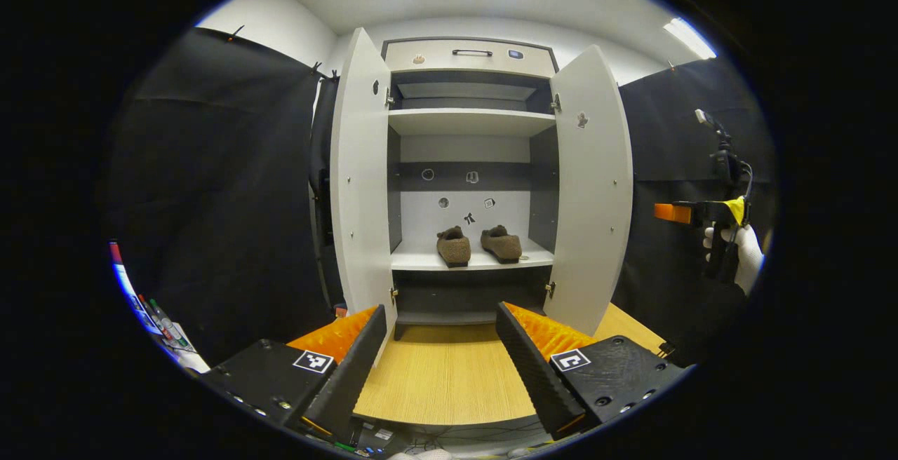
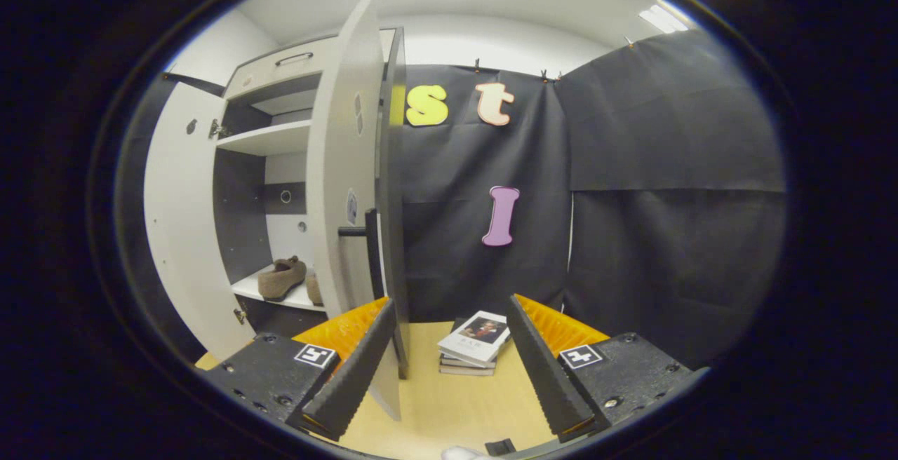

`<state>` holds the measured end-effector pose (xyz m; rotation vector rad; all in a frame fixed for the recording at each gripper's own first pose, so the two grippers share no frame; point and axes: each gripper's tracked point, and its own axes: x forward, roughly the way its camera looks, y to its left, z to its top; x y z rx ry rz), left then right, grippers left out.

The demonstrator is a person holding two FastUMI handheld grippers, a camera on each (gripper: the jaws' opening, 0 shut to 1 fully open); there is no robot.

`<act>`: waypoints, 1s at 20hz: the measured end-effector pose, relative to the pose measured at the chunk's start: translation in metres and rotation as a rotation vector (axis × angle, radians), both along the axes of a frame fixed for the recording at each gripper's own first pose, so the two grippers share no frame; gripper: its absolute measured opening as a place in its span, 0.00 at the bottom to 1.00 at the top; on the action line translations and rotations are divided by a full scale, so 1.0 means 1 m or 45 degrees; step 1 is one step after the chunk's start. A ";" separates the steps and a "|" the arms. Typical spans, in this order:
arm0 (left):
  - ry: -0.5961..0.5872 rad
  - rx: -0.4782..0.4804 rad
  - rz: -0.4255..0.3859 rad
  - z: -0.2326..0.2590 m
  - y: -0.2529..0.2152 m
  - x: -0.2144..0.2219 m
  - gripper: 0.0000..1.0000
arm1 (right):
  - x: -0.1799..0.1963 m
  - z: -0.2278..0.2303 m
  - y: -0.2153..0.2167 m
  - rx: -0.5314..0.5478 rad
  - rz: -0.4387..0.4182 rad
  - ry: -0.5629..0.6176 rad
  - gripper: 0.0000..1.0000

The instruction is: Grab one shoe with the right hand and put it into the shoe cabinet, grab the other shoe with the left hand and put it into the shoe cabinet; then close the right door with the right hand and the left door with the left hand.

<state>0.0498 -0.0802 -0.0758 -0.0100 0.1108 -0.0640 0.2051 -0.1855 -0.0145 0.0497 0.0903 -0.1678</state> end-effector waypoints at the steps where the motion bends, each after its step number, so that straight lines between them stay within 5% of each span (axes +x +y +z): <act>1: 0.004 -0.006 0.021 0.000 0.001 0.002 0.96 | 0.015 0.000 -0.001 0.004 0.016 0.004 1.00; 5: 0.001 0.004 0.107 0.002 0.007 0.012 0.96 | 0.049 0.000 0.010 0.013 0.129 0.028 1.00; 10: 0.007 -0.001 0.213 0.002 0.015 0.023 0.96 | 0.054 -0.001 0.020 0.015 0.228 0.053 0.86; 11: 0.006 0.000 0.225 0.002 0.014 0.024 0.96 | 0.054 -0.001 0.024 0.020 0.234 0.051 0.92; 20: 0.035 0.024 0.345 -0.003 0.004 0.027 0.96 | 0.076 -0.003 0.122 -0.037 0.522 0.026 0.92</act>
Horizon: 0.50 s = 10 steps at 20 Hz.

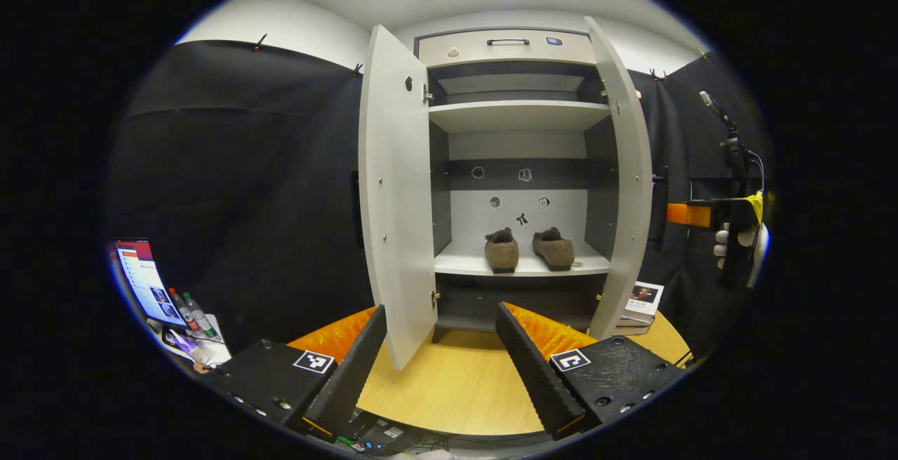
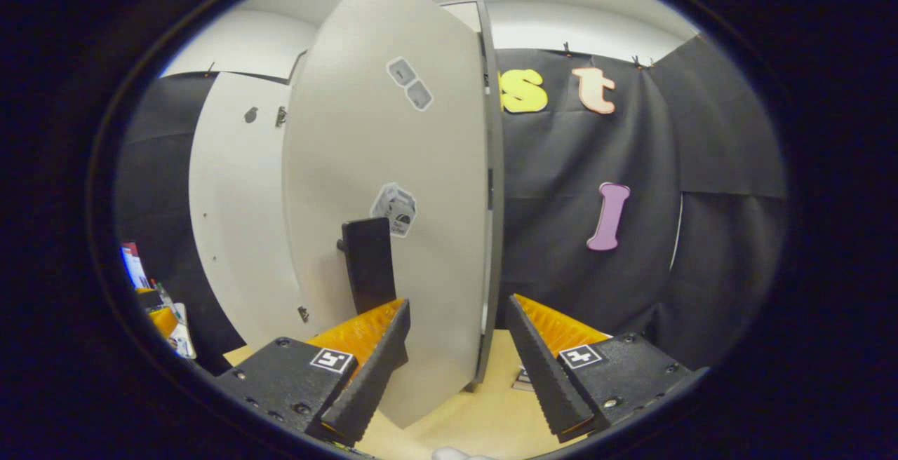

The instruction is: Grab one shoe with the right hand and put it into the shoe cabinet, grab the other shoe with the left hand and put it into the shoe cabinet; then close the right door with the right hand and the left door with the left hand.

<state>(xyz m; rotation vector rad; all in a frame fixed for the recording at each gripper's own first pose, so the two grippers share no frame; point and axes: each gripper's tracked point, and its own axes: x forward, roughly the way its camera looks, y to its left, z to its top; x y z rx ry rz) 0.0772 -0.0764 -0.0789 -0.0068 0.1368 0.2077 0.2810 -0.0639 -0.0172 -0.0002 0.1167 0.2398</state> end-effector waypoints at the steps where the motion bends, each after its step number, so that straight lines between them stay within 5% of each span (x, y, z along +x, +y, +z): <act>1: 0.011 -0.005 0.010 -0.002 0.002 -0.001 0.96 | 0.005 -0.001 0.012 -0.001 0.030 0.011 0.92; 5: 0.032 -0.005 0.005 -0.008 0.017 -0.004 0.96 | 0.020 -0.001 0.059 0.037 0.111 0.016 0.93; 10: 0.019 -0.011 -0.060 -0.004 0.057 0.008 0.96 | -0.001 0.005 0.080 0.061 0.033 0.001 0.96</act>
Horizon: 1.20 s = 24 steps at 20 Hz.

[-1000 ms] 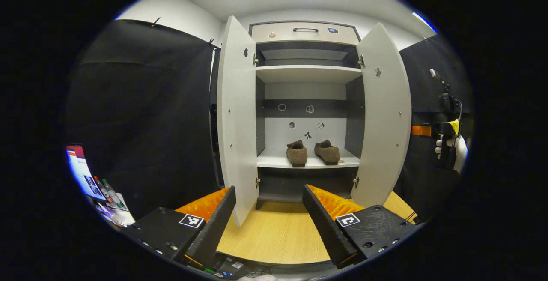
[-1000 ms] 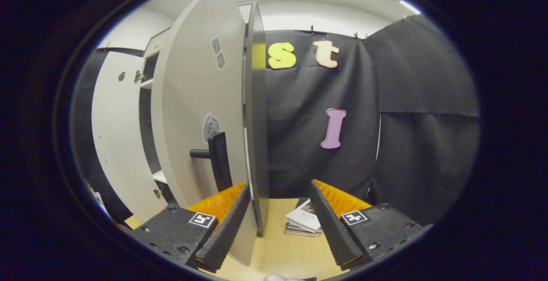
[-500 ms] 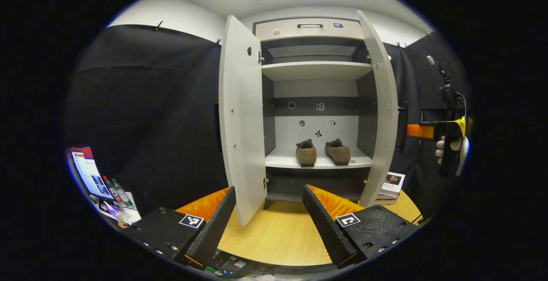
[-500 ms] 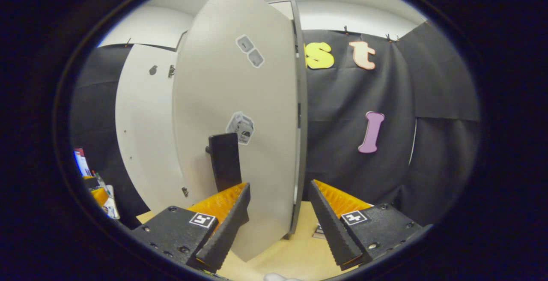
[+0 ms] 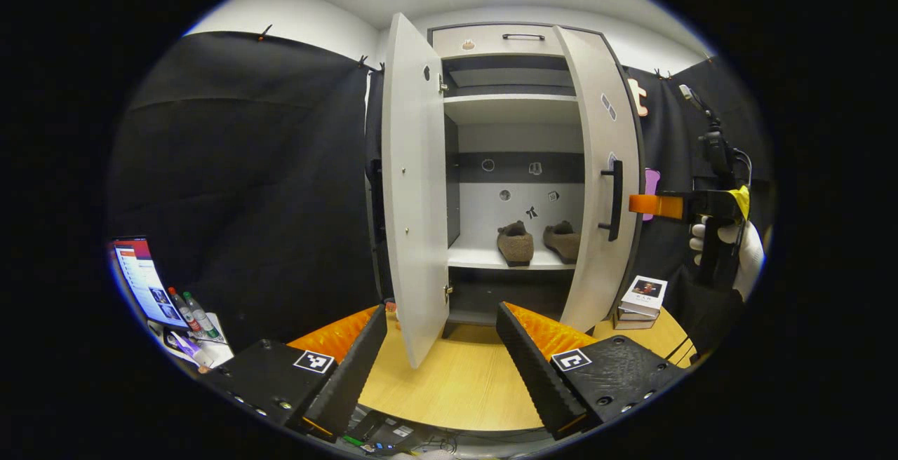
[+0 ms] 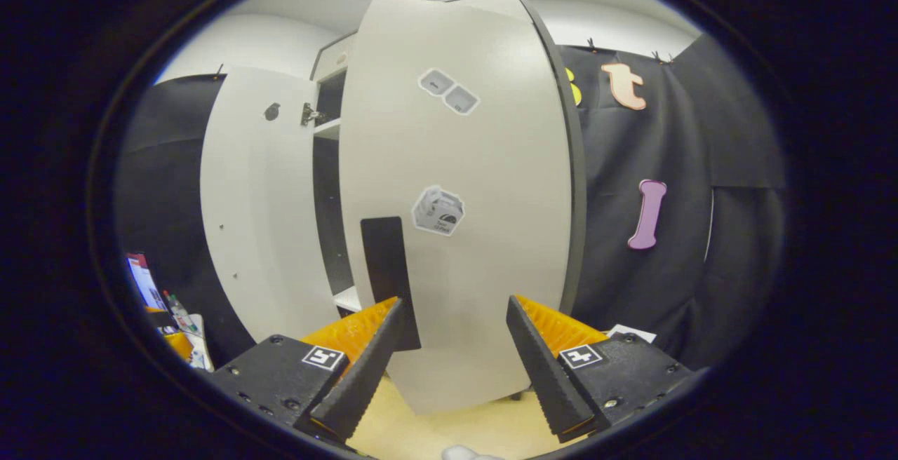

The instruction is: Grab one shoe with the right hand and put it into the shoe cabinet, grab the other shoe with the left hand and put it into the shoe cabinet; then close the right door with the right hand and the left door with the left hand.

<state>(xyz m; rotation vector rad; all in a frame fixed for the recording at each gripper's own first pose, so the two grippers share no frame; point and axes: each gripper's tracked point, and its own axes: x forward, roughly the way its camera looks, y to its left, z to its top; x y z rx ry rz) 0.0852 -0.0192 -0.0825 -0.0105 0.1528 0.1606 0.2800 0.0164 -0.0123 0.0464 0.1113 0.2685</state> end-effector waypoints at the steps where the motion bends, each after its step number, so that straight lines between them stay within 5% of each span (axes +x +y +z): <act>1: 0.001 0.001 -0.012 0.001 0.011 0.003 1.00 | -0.008 0.001 0.000 -0.003 -0.025 -0.003 0.97; 9: -0.043 0.015 -0.079 0.006 0.095 0.045 0.96 | -0.097 -0.009 -0.005 -0.017 -0.209 -0.010 0.97; 15: -0.098 0.017 -0.035 0.019 0.162 0.101 0.96 | -0.164 -0.034 -0.006 -0.065 -0.313 0.022 0.97; 24: -0.197 0.011 0.048 0.053 0.211 0.176 0.96 | -0.207 -0.065 -0.028 -0.023 -0.450 0.132 0.97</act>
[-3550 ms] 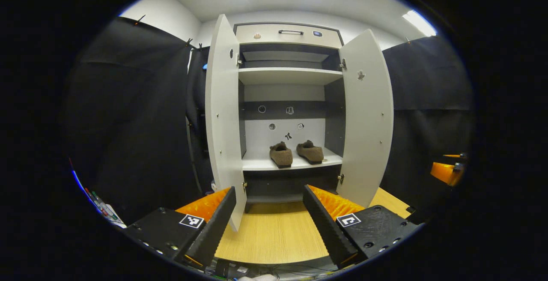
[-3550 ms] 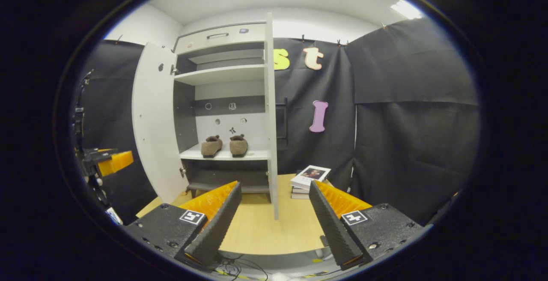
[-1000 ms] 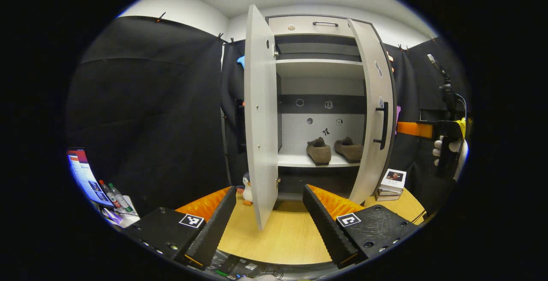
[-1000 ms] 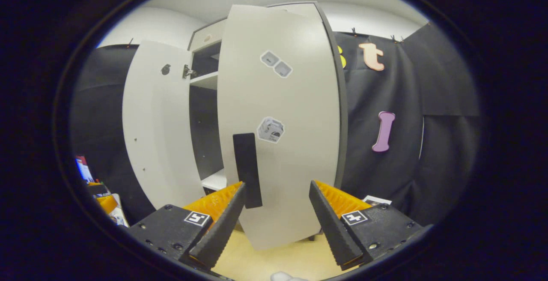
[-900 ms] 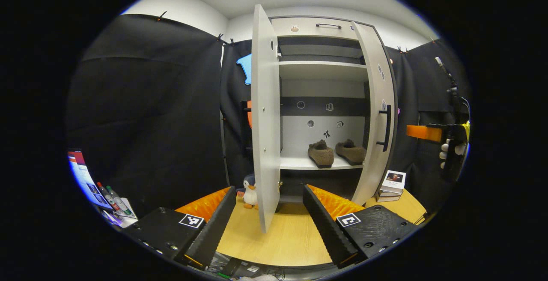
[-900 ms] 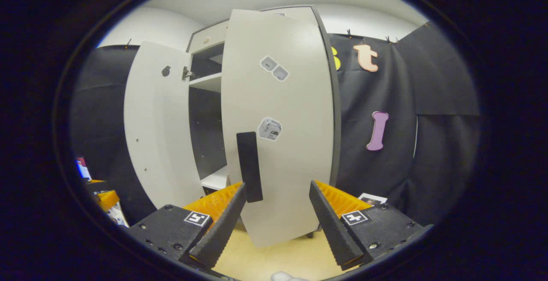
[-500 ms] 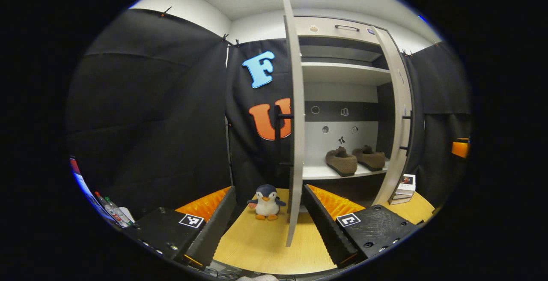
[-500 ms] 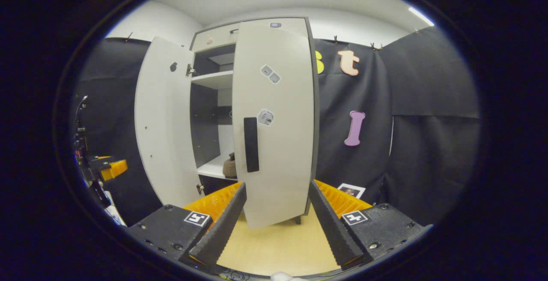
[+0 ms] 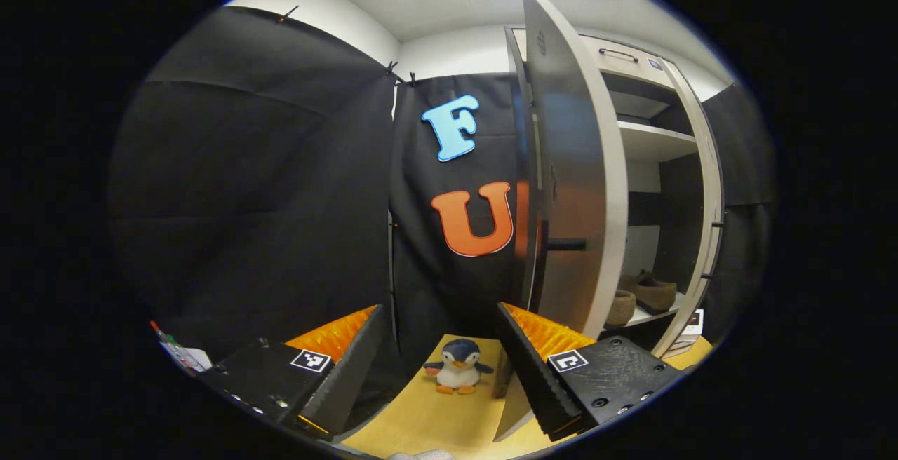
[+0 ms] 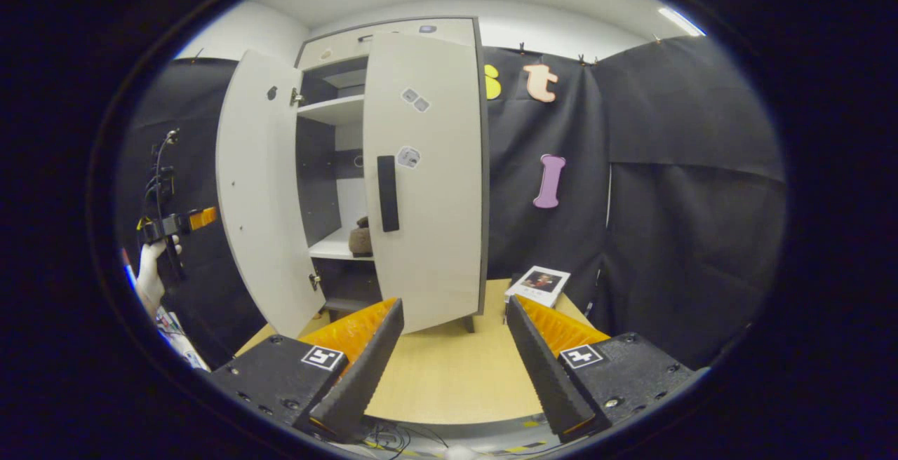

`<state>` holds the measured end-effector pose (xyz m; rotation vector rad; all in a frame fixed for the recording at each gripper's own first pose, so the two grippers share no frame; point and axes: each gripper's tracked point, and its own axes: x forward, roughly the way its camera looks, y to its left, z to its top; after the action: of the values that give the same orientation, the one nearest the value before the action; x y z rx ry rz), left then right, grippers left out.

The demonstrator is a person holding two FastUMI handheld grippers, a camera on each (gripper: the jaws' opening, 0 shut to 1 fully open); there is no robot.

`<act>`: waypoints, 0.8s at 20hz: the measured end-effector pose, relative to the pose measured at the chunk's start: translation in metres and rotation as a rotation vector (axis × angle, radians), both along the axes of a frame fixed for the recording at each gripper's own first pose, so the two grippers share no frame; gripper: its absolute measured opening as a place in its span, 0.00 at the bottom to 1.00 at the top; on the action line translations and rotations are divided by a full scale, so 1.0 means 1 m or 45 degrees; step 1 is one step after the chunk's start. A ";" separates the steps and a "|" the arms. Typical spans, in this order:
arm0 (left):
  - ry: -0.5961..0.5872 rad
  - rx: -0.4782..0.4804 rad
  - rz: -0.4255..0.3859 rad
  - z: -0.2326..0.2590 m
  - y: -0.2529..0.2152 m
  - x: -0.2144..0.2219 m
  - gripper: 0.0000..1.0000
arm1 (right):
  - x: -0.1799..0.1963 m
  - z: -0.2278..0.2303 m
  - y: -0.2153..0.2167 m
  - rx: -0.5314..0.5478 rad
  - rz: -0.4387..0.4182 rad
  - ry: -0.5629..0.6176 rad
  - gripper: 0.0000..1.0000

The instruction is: Grab one shoe with the right hand and put it into the shoe cabinet, grab the other shoe with the left hand and put it into the shoe cabinet; then close the right door with the right hand and the left door with the left hand.

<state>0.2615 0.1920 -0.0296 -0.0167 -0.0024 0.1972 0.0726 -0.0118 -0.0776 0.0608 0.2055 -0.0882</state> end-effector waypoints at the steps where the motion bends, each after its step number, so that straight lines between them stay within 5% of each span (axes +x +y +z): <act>1: -0.002 0.012 0.002 0.003 0.000 0.006 0.96 | -0.002 -0.001 -0.003 0.010 -0.009 0.004 0.97; 6: -0.005 0.071 -0.008 0.004 -0.009 0.016 0.92 | -0.005 -0.002 -0.014 0.049 -0.037 -0.005 0.97; 7: -0.010 0.068 -0.011 0.004 -0.011 0.016 1.00 | -0.004 -0.003 -0.015 0.055 -0.036 -0.001 0.97; 8: -0.009 0.061 -0.023 0.003 -0.013 0.017 0.90 | -0.003 -0.004 -0.016 0.059 -0.032 0.003 0.97; 12: 0.004 0.065 -0.035 0.004 -0.025 0.014 0.88 | -0.001 0.001 -0.017 0.039 -0.024 -0.010 0.97; 13: 0.005 0.060 -0.052 0.003 -0.037 0.013 1.00 | -0.001 0.003 -0.017 0.037 -0.020 -0.013 0.97; 14: 0.000 0.058 -0.082 0.003 -0.051 0.013 0.88 | -0.002 0.002 -0.017 0.036 -0.019 -0.015 0.97; 16: 0.009 0.042 -0.162 0.003 -0.082 0.013 0.89 | -0.001 0.001 -0.018 0.038 -0.016 -0.013 0.97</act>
<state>0.2745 0.1101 -0.0267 0.0167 0.0027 0.0703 0.0713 -0.0294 -0.0762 0.0925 0.1965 -0.0975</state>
